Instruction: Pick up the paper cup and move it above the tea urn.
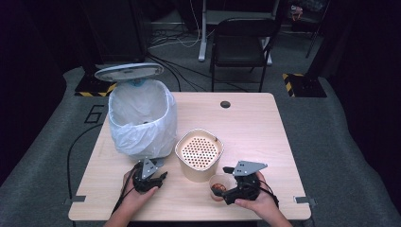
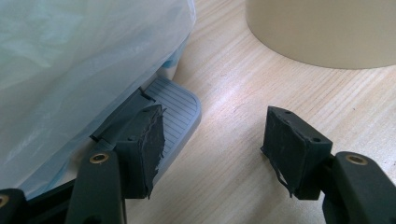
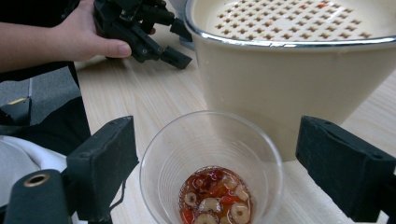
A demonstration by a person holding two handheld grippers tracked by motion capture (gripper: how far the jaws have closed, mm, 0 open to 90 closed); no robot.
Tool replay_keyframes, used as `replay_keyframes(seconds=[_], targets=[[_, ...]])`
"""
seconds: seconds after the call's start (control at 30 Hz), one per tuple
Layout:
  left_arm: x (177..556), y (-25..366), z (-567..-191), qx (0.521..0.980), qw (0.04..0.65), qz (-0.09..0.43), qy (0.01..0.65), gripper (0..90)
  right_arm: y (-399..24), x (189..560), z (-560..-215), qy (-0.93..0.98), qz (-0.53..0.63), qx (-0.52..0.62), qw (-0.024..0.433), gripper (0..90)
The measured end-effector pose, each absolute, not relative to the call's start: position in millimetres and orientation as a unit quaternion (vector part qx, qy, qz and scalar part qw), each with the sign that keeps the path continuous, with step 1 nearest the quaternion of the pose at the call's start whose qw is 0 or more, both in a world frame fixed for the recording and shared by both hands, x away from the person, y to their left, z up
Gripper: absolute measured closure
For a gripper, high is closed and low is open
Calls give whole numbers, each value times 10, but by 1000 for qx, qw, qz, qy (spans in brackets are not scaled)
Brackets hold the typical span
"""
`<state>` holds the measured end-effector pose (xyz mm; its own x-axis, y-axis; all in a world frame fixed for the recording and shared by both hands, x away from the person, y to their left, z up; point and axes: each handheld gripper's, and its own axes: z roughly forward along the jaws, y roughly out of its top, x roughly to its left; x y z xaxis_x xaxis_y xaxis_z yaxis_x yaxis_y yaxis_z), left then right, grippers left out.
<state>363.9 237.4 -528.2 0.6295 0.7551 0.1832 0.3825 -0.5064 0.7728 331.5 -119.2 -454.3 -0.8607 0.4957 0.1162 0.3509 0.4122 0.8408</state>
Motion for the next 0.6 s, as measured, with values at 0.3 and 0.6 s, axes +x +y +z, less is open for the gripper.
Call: replay_keyframes(seconds=[0.3, 0.6], targets=[[3639, 2374, -5283, 828, 359, 260, 343, 381, -1137, 3303, -4636, 846, 466, 245, 79, 123], [3640, 2378, -5282, 828, 360, 258, 344, 381, -1088, 3289, -4749, 856, 454, 235, 81, 139]])
